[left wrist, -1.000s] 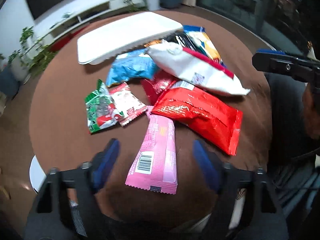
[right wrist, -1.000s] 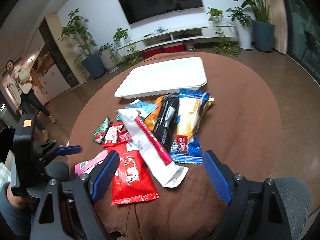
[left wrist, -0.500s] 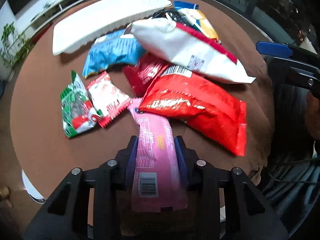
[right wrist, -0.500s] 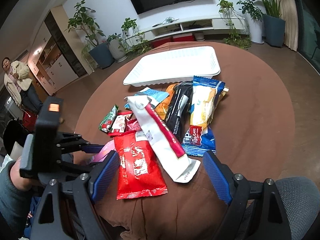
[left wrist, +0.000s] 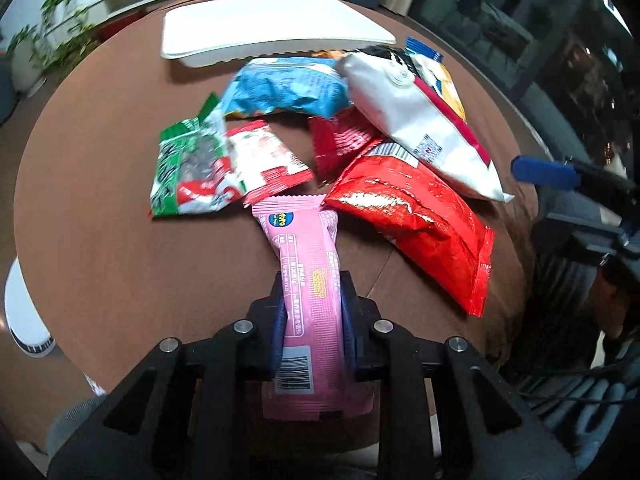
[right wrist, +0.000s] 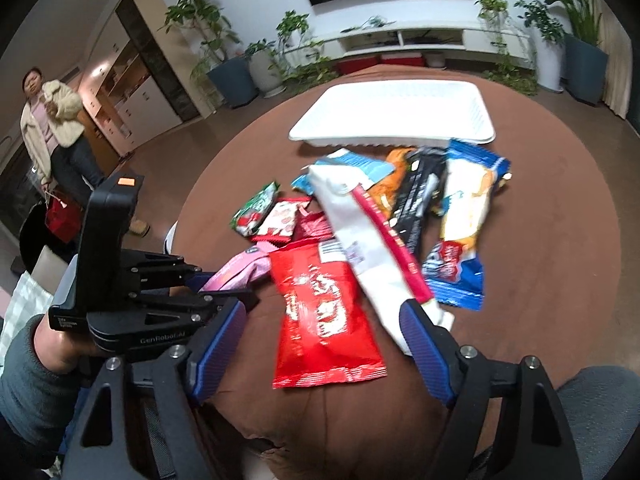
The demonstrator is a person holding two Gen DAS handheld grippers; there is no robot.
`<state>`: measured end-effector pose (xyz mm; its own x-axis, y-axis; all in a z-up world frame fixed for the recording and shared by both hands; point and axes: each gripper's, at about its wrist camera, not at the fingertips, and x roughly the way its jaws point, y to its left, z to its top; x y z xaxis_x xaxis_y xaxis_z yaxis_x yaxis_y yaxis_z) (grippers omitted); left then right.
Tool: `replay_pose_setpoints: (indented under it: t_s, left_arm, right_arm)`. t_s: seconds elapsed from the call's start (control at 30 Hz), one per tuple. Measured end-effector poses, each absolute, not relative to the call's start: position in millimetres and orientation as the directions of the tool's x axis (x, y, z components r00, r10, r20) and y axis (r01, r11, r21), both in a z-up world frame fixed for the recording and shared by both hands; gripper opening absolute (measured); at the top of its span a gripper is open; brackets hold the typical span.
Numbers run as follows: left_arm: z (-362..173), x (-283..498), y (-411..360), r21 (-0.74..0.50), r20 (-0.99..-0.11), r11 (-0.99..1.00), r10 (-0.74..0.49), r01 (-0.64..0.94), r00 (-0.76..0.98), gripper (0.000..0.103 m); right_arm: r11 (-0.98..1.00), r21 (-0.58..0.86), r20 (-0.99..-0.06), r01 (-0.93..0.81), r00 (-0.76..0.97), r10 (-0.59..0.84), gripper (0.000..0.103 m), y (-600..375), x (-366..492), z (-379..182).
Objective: Organize snacks
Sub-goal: 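Grasp the pink bar with the left tool while the right tool grasps the red chip bag, then carry the pink bar and red bag to the white tray and release both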
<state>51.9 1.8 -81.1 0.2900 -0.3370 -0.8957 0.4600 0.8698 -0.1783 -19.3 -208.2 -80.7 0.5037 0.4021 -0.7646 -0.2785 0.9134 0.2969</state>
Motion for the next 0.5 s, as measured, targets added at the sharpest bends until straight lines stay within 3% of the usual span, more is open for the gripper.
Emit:
replay_pose_setpoints:
  t_s: [0.17, 0.5]
  left_arm:
    - [-81, 46, 17, -0.229, -0.870, 0.881, -0.376, 0.413, 0.319, 0.021]
    - [-73, 31, 40, -0.334, -0.813, 0.877, -0.453, 0.345, 0.366, 0.021]
  right_arm:
    - [0.897, 0.300, -0.795, -0.323, 0.434, 0.423, 0.075, -189, -9, -93]
    - [0.929, 0.158, -0.875, -0.333, 0.388, 0.288, 0.074, -166, 26, -121]
